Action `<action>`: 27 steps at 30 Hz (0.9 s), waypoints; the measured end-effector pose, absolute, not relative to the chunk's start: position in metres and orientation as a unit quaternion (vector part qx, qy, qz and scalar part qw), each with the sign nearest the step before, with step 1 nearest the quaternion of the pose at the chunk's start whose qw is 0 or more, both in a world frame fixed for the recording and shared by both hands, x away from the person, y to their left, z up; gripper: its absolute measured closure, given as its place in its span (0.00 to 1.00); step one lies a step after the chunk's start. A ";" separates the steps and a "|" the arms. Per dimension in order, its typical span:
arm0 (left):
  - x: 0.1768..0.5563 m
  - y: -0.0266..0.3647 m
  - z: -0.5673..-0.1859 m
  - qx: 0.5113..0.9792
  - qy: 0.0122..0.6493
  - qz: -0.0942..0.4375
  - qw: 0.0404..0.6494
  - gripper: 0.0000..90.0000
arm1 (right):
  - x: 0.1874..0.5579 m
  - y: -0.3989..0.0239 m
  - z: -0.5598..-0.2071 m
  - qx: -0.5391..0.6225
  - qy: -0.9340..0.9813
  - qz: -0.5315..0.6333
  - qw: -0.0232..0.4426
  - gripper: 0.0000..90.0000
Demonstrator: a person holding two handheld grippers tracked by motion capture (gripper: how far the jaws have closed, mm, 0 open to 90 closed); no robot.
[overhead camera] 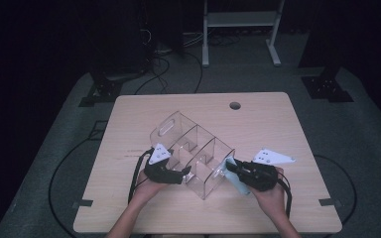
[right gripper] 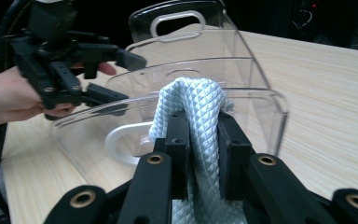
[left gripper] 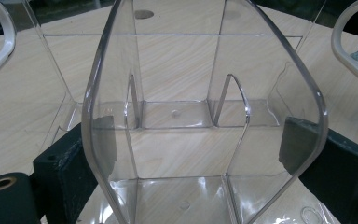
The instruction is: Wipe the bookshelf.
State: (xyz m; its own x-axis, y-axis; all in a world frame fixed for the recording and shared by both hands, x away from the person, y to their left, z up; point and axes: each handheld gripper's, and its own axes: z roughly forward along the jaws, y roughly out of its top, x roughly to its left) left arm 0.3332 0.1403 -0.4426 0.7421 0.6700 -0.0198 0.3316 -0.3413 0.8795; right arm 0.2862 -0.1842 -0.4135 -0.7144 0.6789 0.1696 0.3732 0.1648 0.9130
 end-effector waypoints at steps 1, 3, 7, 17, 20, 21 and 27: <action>0.333 0.140 -0.443 0.800 0.313 0.176 0.481 0.08 | 0.286 -0.184 -0.413 0.351 0.750 0.543 0.141 0.85; 0.333 0.141 -0.443 0.800 0.313 0.175 0.482 0.08 | 0.275 -0.171 -0.413 0.321 0.763 0.547 0.127 0.85; 0.333 0.141 -0.442 0.801 0.312 0.176 0.479 0.09 | 0.275 -0.170 -0.413 0.315 0.767 0.544 0.127 0.85; 0.333 0.140 -0.443 0.800 0.313 0.176 0.481 0.08 | 0.289 -0.184 -0.426 0.363 0.755 0.530 0.133 0.85; 0.333 0.141 -0.443 0.801 0.313 0.175 0.480 0.09 | 0.280 -0.162 -0.431 0.329 0.779 0.519 0.125 0.85; 0.333 0.141 -0.443 0.801 0.313 0.175 0.480 0.09 | 0.280 -0.161 -0.431 0.328 0.780 0.517 0.129 0.85; 0.333 0.139 -0.443 0.800 0.311 0.176 0.481 0.09 | 0.296 -0.184 -0.436 0.375 0.755 0.522 0.130 0.84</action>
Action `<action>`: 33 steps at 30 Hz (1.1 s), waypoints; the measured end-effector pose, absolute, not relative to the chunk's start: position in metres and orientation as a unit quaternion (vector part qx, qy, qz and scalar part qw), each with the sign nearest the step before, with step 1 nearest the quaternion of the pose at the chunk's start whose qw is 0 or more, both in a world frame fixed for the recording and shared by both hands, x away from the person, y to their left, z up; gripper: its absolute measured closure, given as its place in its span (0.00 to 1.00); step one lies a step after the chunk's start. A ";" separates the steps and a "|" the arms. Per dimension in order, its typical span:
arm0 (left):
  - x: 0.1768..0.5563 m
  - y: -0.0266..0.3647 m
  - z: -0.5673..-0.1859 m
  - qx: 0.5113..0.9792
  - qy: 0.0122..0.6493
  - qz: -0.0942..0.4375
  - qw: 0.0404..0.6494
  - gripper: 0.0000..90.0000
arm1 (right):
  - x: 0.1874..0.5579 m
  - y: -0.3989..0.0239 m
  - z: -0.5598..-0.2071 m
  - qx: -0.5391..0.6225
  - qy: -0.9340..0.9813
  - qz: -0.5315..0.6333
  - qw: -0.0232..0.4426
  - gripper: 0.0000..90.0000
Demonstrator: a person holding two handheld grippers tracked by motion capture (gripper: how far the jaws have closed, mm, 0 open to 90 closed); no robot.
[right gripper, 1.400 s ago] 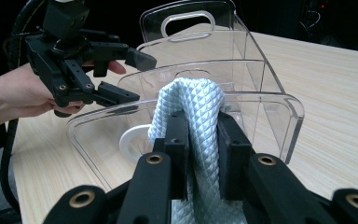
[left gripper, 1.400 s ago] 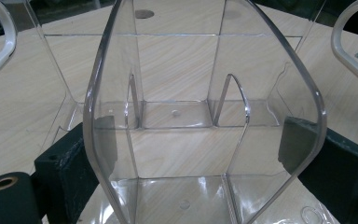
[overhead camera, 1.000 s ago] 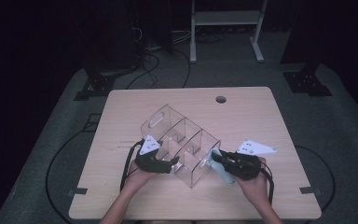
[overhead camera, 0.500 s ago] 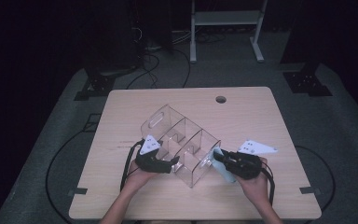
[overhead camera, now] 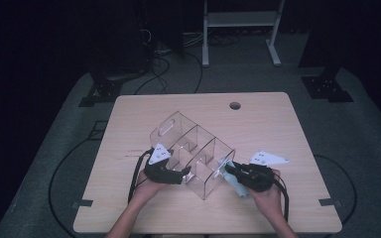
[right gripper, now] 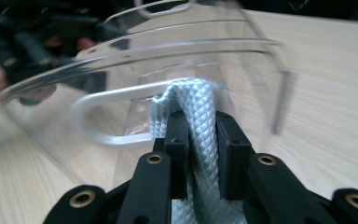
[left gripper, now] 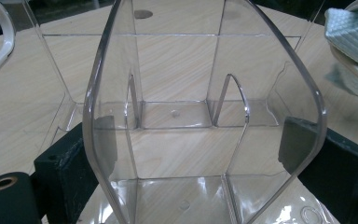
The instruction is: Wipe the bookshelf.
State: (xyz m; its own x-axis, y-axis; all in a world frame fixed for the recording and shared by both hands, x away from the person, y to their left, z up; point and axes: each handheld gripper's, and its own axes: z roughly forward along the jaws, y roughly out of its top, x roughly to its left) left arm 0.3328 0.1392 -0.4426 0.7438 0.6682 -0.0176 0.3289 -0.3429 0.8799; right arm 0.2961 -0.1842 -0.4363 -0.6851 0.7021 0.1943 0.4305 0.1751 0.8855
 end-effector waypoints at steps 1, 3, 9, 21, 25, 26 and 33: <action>0.333 0.138 -0.443 0.800 0.312 0.177 0.482 0.08 | 0.299 -0.188 -0.439 0.381 0.749 0.529 0.116 0.85; 0.333 0.139 -0.443 0.800 0.312 0.176 0.482 0.08 | 0.295 -0.182 -0.439 0.375 0.754 0.526 0.118 0.85; 0.333 0.140 -0.443 0.800 0.312 0.175 0.481 0.08 | 0.288 -0.173 -0.439 0.343 0.768 0.531 0.096 0.85; 0.333 0.140 -0.443 0.800 0.312 0.175 0.482 0.09 | 0.295 -0.189 -0.441 0.375 0.755 0.523 0.126 0.86; 0.333 0.139 -0.443 0.800 0.312 0.176 0.481 0.08 | 0.295 -0.192 -0.443 0.383 0.748 0.527 0.126 0.86; 0.333 0.140 -0.443 0.801 0.312 0.174 0.480 0.08 | 0.294 -0.191 -0.442 0.382 0.751 0.523 0.127 0.86; 0.333 0.140 -0.442 0.801 0.313 0.175 0.480 0.09 | 0.307 -0.192 -0.466 0.418 0.763 0.479 0.117 0.86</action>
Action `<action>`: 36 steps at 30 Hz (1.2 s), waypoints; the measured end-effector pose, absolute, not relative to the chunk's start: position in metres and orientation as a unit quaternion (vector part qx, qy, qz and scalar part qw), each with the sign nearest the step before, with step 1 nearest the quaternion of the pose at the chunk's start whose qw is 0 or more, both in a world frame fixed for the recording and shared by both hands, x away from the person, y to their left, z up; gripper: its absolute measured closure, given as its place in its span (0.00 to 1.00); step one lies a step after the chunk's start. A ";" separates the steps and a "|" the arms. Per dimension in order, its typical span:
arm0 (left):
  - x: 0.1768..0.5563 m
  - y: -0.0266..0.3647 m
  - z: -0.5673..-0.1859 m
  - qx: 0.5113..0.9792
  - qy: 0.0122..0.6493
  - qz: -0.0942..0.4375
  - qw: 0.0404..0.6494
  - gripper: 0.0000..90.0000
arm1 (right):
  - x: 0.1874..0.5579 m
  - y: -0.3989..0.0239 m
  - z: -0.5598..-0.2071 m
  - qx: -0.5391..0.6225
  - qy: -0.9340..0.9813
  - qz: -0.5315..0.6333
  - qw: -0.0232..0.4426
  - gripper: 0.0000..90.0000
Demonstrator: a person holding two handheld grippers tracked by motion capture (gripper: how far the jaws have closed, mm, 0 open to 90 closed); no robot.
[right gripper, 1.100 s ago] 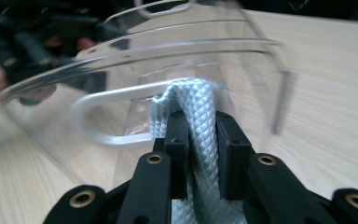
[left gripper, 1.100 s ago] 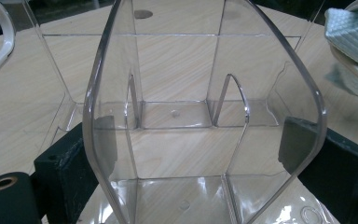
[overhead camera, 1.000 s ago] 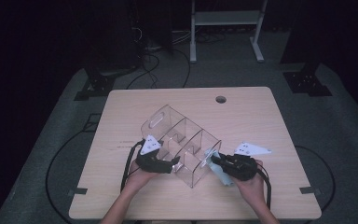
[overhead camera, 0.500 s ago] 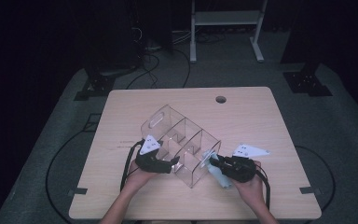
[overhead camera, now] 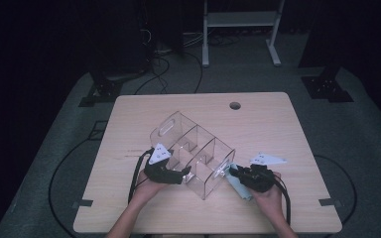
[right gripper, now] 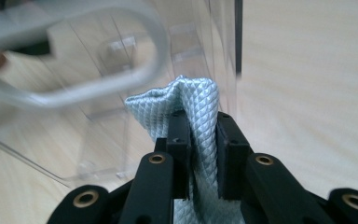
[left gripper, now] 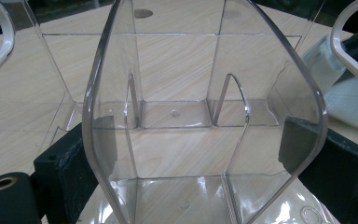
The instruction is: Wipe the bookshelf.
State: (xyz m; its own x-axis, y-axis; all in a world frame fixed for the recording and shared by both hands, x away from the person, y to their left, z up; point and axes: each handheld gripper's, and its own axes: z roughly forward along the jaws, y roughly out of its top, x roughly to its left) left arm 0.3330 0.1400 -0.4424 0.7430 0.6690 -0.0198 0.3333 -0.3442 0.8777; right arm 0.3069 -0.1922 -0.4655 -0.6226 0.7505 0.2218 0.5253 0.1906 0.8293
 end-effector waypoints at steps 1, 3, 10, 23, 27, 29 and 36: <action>0.333 0.140 -0.442 0.801 0.313 0.175 0.480 0.08 | 0.307 -0.192 -0.466 0.418 0.763 0.479 0.117 0.86; 0.333 0.141 -0.442 0.801 0.315 0.175 0.479 0.09 | 0.311 -0.192 -0.471 0.426 0.760 0.480 0.103 0.86; 0.334 0.141 -0.443 0.800 0.314 0.175 0.480 0.08 | 0.307 -0.200 -0.443 0.415 0.729 0.528 0.132 0.86; 0.333 0.140 -0.443 0.800 0.314 0.173 0.480 0.08 | 0.311 -0.200 -0.442 0.420 0.731 0.522 0.129 0.86; 0.333 0.140 -0.443 0.801 0.314 0.174 0.480 0.08 | 0.313 -0.204 -0.441 0.419 0.724 0.533 0.124 0.86; 0.333 0.140 -0.443 0.800 0.314 0.174 0.480 0.08 | 0.317 -0.204 -0.454 0.434 0.731 0.515 0.107 0.85; 0.334 0.139 -0.443 0.800 0.314 0.172 0.480 0.08 | 0.316 -0.204 -0.441 0.429 0.726 0.524 0.123 0.86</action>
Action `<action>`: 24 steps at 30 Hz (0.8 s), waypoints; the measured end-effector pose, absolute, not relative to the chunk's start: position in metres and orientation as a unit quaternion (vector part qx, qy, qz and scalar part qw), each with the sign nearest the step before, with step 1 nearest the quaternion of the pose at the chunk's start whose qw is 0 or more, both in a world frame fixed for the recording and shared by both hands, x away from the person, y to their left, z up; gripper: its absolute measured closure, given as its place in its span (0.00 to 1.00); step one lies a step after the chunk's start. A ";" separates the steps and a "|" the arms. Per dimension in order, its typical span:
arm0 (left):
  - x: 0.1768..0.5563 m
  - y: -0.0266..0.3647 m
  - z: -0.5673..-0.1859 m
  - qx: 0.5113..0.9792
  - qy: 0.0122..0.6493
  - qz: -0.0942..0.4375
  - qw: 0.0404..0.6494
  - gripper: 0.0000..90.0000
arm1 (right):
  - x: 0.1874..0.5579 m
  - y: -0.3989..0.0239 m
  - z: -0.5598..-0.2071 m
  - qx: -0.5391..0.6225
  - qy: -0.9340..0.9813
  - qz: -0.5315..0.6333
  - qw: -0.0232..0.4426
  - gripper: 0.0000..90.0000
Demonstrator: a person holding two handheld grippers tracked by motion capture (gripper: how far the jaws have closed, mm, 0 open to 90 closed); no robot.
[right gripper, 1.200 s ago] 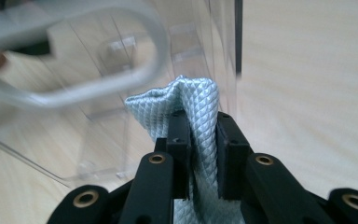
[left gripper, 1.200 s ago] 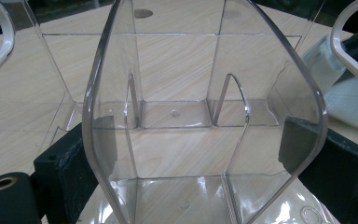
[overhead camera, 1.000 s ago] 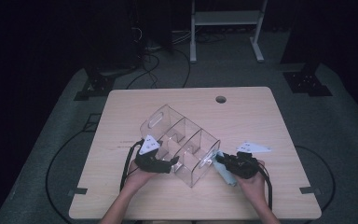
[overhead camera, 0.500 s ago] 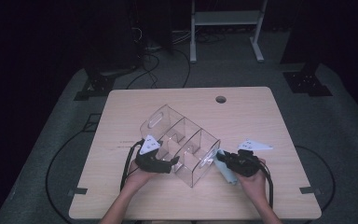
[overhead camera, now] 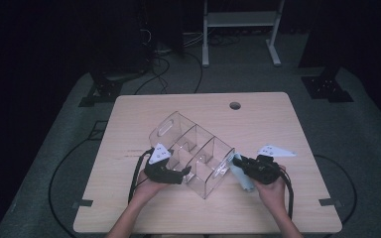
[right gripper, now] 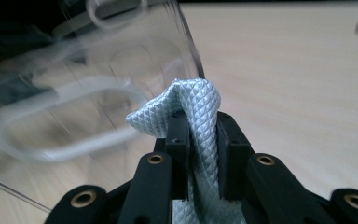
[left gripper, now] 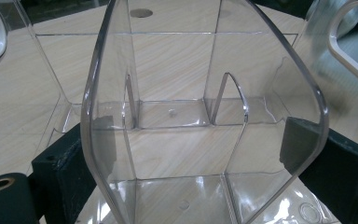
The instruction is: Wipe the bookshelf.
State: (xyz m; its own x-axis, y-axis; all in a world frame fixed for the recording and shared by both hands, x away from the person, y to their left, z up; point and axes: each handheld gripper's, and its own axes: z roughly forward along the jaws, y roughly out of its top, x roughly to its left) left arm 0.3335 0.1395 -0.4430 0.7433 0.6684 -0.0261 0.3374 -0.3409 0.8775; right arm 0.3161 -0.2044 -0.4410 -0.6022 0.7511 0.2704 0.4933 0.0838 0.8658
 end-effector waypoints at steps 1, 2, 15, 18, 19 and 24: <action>0.334 0.139 -0.443 0.800 0.314 0.172 0.480 0.08 | 0.316 -0.204 -0.441 0.429 0.726 0.524 0.123 0.86; 0.333 0.139 -0.443 0.801 0.314 0.172 0.480 0.08 | 0.315 -0.206 -0.436 0.423 0.721 0.534 0.127 0.85; 0.333 0.139 -0.442 0.799 0.318 0.174 0.480 0.07 | 0.326 -0.197 -0.489 0.460 0.753 0.464 0.079 0.85; 0.334 0.140 -0.442 0.799 0.320 0.174 0.479 0.07 | 0.329 -0.193 -0.499 0.471 0.756 0.449 0.064 0.85; 0.333 0.140 -0.442 0.799 0.320 0.175 0.479 0.07 | 0.330 -0.193 -0.499 0.475 0.754 0.450 0.060 0.85; 0.334 0.140 -0.442 0.799 0.320 0.174 0.478 0.07 | 0.329 -0.196 -0.491 0.473 0.745 0.465 0.069 0.85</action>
